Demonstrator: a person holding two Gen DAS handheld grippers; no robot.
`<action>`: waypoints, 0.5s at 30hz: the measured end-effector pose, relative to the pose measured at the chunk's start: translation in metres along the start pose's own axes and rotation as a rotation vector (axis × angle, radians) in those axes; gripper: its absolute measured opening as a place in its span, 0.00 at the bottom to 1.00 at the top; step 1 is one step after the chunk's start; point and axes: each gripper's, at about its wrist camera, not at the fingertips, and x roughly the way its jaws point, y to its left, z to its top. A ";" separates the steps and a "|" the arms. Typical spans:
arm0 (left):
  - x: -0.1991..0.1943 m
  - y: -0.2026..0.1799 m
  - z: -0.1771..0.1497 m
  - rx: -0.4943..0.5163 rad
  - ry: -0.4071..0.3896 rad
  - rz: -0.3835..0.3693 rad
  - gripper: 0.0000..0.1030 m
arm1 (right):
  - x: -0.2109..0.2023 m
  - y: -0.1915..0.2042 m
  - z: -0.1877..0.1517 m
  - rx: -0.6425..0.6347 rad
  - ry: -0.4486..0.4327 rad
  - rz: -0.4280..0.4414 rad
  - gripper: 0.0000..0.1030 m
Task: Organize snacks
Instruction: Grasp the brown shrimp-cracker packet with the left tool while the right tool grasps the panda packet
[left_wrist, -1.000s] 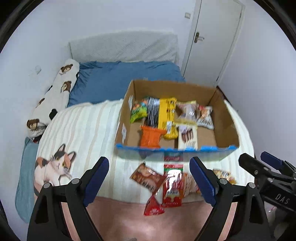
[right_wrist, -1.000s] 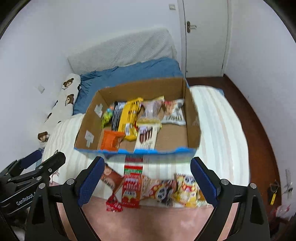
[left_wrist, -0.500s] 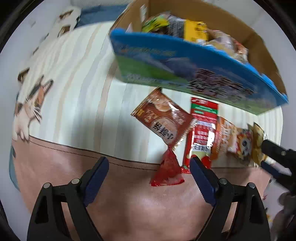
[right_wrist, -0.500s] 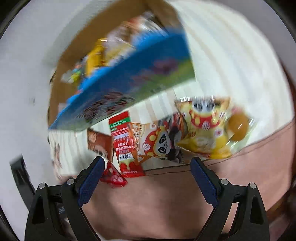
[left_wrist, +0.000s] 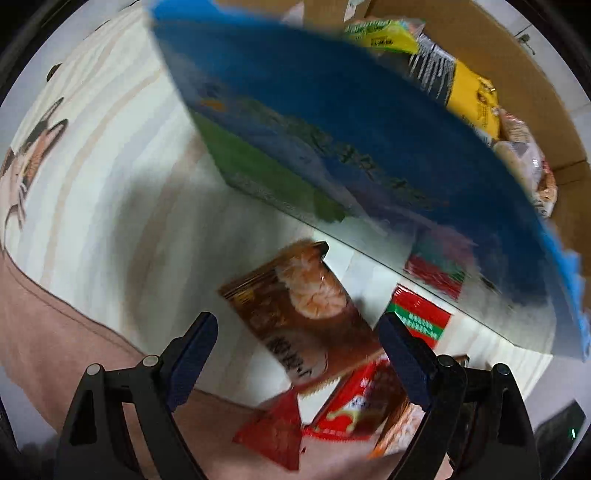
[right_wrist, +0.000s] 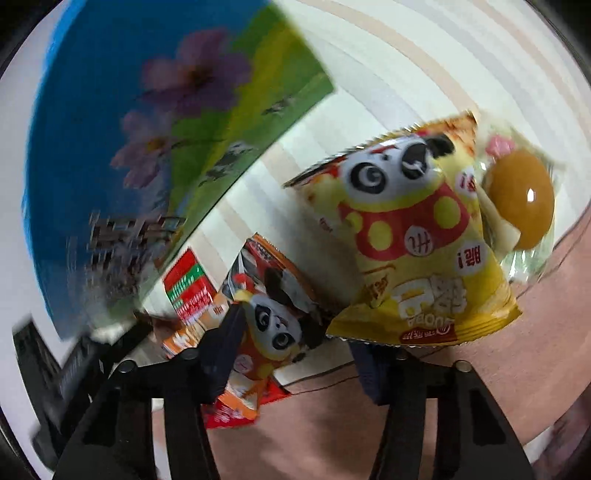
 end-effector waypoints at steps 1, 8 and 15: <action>0.004 -0.001 -0.001 0.005 0.005 0.009 0.87 | 0.000 0.003 -0.002 -0.038 0.003 -0.017 0.52; 0.010 0.004 -0.019 0.132 -0.006 0.106 0.87 | -0.006 0.016 -0.014 -0.084 0.045 -0.022 0.70; 0.004 0.031 -0.037 0.174 0.043 0.110 0.87 | 0.031 0.010 -0.015 0.173 0.134 0.088 0.80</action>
